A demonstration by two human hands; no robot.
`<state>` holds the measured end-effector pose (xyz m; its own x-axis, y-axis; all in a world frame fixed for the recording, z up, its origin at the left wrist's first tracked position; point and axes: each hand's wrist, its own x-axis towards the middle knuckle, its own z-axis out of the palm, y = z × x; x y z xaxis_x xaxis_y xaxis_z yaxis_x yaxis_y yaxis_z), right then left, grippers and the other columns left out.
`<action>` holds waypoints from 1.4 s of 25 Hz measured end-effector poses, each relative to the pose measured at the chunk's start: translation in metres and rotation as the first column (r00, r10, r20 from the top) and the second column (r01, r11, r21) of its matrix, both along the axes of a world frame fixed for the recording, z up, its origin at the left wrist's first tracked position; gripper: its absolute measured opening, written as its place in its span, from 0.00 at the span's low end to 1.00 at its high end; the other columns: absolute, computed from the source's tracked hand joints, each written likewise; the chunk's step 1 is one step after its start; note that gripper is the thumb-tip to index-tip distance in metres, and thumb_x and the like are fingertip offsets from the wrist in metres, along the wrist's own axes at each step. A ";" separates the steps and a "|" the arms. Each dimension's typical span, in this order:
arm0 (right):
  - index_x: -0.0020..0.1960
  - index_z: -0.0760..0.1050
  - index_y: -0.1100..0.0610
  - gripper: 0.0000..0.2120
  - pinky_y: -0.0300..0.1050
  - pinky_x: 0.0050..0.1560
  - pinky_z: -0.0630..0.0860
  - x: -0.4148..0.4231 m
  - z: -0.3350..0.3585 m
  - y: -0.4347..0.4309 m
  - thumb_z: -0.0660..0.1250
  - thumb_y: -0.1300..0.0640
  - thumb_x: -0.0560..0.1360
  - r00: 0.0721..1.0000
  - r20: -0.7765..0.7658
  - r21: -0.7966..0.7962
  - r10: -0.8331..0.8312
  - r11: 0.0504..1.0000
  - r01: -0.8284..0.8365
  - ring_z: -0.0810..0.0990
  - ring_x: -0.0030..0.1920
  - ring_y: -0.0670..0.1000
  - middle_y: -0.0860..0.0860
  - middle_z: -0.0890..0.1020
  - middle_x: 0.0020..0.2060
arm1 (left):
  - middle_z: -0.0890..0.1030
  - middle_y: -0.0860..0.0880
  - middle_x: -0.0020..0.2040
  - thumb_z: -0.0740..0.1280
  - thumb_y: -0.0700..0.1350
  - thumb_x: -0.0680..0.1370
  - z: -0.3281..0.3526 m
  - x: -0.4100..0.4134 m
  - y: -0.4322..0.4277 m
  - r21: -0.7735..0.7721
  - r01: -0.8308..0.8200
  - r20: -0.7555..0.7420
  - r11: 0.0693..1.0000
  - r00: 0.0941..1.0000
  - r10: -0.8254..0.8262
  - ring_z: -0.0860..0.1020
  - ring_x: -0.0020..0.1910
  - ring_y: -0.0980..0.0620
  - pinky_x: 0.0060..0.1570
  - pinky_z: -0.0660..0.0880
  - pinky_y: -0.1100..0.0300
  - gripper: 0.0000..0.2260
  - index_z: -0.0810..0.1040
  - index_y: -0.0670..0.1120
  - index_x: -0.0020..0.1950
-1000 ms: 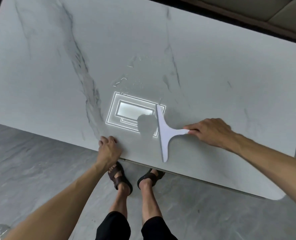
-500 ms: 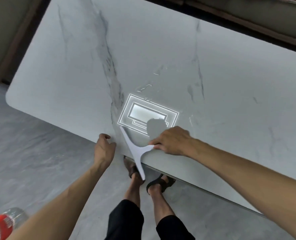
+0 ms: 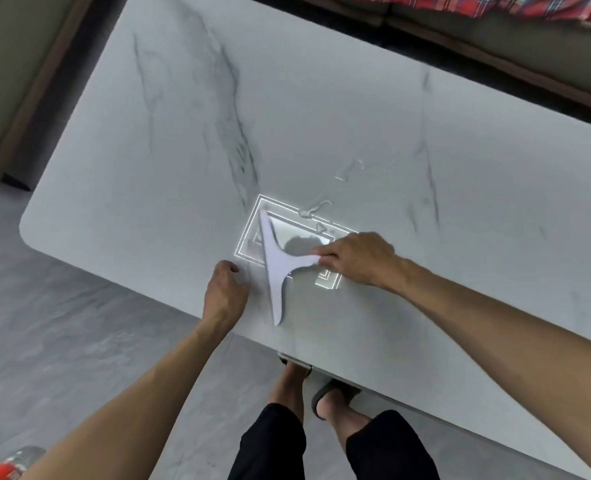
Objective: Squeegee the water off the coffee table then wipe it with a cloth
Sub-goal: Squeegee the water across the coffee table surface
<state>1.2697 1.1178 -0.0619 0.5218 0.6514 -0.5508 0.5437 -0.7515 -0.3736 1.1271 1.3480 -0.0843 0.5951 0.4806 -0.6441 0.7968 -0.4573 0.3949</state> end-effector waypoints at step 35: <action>0.64 0.70 0.29 0.16 0.48 0.57 0.71 0.138 -0.014 -0.024 0.53 0.36 0.78 0.997 0.015 0.023 -0.075 0.997 0.075 0.77 0.62 0.55 0.45 0.79 0.63 | 0.74 0.43 0.65 0.61 0.38 0.77 0.011 0.112 -0.027 0.120 -0.102 0.068 0.987 0.993 0.094 0.74 0.62 0.43 0.56 0.72 0.54 0.18 0.70 0.44 0.67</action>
<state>1.4074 1.0937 -0.0754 0.5782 0.6220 -0.5280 0.4922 -0.7821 -0.3822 1.2388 1.3206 -0.0733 0.5782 0.6121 -0.5395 0.8158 -0.4267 0.3903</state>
